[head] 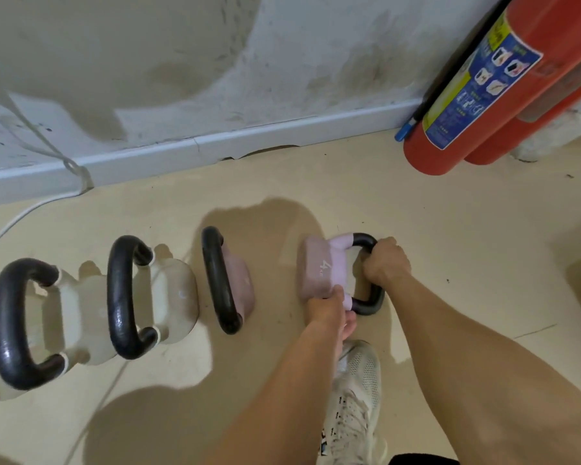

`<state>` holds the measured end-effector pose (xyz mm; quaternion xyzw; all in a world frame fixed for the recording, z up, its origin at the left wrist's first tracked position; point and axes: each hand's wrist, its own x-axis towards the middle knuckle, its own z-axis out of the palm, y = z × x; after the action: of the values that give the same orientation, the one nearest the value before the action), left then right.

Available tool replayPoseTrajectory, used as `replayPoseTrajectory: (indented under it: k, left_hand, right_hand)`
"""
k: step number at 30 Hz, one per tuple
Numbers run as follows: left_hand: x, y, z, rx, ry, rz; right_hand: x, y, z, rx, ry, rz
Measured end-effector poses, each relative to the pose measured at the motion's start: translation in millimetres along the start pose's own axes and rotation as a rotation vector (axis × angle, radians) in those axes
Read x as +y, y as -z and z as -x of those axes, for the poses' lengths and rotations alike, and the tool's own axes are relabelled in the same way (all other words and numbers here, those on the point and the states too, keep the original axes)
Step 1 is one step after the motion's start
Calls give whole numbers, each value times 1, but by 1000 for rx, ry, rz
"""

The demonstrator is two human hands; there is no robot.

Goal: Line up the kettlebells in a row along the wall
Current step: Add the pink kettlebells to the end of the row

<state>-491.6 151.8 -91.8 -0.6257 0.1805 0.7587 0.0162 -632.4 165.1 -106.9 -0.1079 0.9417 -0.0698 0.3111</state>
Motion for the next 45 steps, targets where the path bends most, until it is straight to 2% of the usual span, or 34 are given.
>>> replayPoseTrajectory:
  k: [3,5,8,11,13,18,21,24,28,34,40,42,45]
  left_hand:
    - [-2,0,3,-4,-27,66]
    - [1,2,13,-18,-50,124]
    - [11,12,31,-53,-78,175]
    - [21,27,43,-78,-53,207]
    - [27,41,48,-83,-28,278]
    - [32,74,49,-126,3,328]
    - [35,76,47,-160,8,228]
    - [35,68,46,-196,3,226]
    - [36,56,44,-186,-12,246]
    - [33,65,38,-183,8,289]
    - [34,61,48,-178,-15,344]
    - [33,60,54,-195,-45,351]
    - [30,61,64,-219,-73,346]
  right_hand:
    - [-1,14,6,21,77,-142]
    - [-11,28,19,-2,97,-350]
    - [-42,43,50,-250,67,-787]
    - [-76,42,83,-609,22,-987]
    - [-96,30,100,-654,65,-957]
    - [-131,-5,126,-278,217,-630]
    - [-131,-11,121,-198,212,-547]
    - [-130,-7,112,-174,233,-536]
    - [-124,3,100,-208,211,-628]
    - [-135,-9,108,-221,229,-562]
    - [-130,-4,114,-266,216,-621]
    - [-130,3,120,-336,180,-698]
    - [-126,19,125,-532,86,-819]
